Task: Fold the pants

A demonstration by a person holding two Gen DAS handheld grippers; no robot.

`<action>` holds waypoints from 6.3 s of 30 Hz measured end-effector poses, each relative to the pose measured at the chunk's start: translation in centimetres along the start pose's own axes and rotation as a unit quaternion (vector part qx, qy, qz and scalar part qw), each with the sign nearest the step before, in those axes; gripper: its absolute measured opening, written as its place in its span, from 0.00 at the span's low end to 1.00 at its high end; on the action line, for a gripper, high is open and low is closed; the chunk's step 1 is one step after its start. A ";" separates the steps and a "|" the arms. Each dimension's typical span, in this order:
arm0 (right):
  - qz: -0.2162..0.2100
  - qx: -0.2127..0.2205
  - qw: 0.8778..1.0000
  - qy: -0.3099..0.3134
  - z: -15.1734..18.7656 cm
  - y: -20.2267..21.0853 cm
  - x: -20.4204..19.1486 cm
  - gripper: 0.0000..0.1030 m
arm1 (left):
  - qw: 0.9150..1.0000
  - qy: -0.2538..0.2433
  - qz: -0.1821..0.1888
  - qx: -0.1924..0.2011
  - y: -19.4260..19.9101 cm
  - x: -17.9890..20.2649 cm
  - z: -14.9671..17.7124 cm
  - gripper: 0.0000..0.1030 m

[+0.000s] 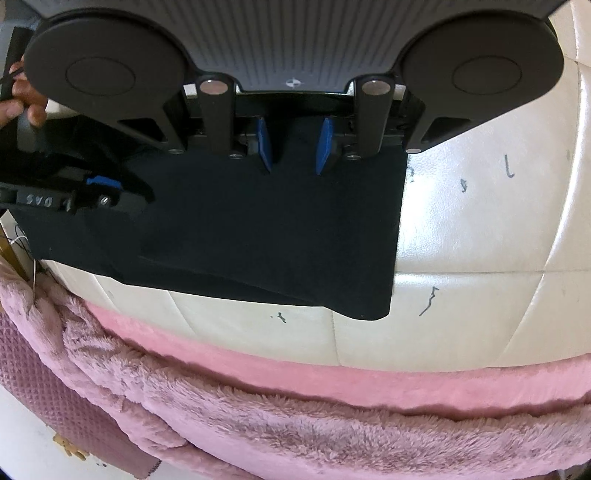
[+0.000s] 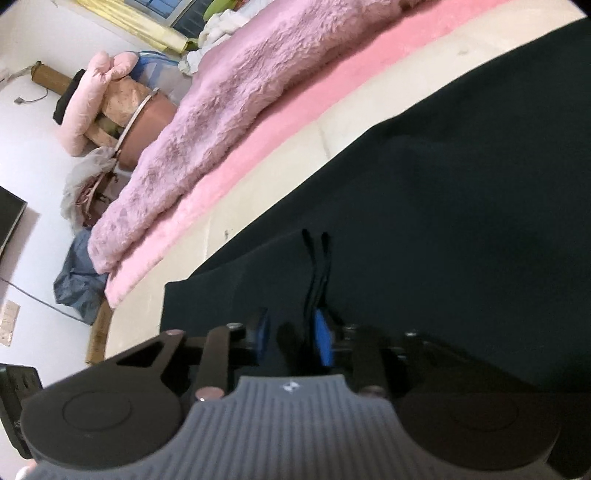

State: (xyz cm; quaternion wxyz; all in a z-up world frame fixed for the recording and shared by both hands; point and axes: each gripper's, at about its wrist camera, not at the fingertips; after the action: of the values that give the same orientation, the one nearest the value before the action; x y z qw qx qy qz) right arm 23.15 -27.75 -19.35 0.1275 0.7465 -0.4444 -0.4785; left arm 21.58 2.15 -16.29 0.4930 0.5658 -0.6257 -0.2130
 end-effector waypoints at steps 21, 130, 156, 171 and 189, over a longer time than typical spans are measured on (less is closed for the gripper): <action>0.049 0.005 0.975 0.215 -11.3 8.5 -12.6 0.00 | 0.993 0.063 -0.009 0.101 7.1 -1.1 -2.2 0.31; 0.311 -0.037 0.949 0.035 -12.7 20.0 26.0 0.39 | 0.994 -0.023 -0.037 -0.098 -4.1 14.1 1.1 0.07; 0.271 -0.050 0.950 0.146 -0.9 9.1 2.7 0.39 | 0.992 0.032 -0.117 -0.045 5.6 -7.8 -2.9 0.23; 0.219 0.011 0.947 0.232 -2.0 6.3 -1.1 0.11 | 0.998 0.040 -0.043 -0.001 1.1 -4.9 -5.4 0.23; 0.330 0.020 0.921 0.208 -3.8 4.0 2.9 0.00 | 0.997 0.048 -0.056 0.027 2.5 -6.5 -4.0 0.29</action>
State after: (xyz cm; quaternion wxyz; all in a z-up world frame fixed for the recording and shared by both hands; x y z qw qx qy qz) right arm 24.58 -33.26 -16.70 0.3526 0.6427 -0.6386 -0.2340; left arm 22.94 9.96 -14.94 0.4944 0.6226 -0.5741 -0.1958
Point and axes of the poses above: each gripper's, at about its wrist camera, not at the fingertips, and y roughly against the way its jaws point, x to its right, z to its underside, and after that the axes turned 15 degrees about y, right-handed
